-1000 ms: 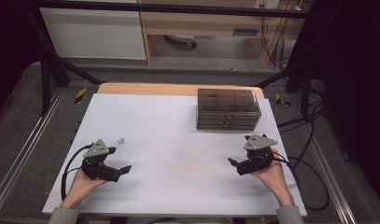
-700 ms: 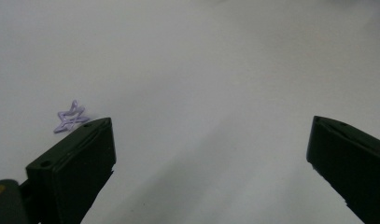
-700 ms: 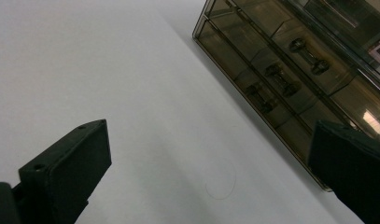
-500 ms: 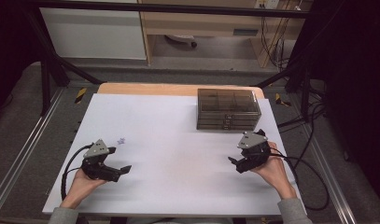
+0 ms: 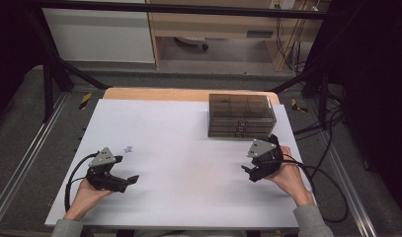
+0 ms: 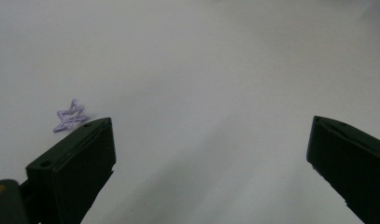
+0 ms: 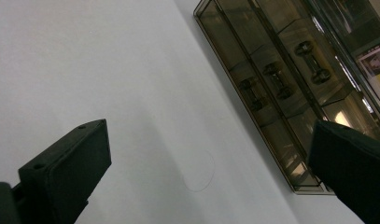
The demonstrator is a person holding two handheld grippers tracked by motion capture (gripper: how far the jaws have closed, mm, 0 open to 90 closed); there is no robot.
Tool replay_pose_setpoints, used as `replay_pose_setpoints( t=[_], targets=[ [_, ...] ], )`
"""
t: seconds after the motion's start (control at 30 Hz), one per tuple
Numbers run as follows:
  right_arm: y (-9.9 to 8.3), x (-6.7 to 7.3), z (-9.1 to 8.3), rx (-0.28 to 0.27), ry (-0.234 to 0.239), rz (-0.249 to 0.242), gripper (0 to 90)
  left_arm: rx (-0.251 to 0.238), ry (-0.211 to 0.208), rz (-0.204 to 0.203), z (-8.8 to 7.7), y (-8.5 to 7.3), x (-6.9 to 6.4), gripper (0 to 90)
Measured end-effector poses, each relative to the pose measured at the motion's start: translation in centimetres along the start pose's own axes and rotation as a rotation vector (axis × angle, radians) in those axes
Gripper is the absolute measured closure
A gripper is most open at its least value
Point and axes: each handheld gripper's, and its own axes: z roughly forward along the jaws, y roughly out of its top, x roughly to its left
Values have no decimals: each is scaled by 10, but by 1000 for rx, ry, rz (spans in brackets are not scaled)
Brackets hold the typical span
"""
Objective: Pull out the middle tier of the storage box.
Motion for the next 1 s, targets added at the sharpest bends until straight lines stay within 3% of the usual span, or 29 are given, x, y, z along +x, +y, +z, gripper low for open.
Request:
replay_pose_setpoints(
  t=[0.27, 0.63, 1.0],
  targets=[
    [3, 0, 5, 8, -17, -56, 5, 5, 2, 3, 0, 0, 0, 8],
    [5, -1, 11, 0, -49, -77, 6, 11, 3, 8, 1, 0, 0, 8],
    [4, 1, 25, 21, -102, -150, 17, 11, 3, 8, 1, 0, -1, 8]
  ],
)
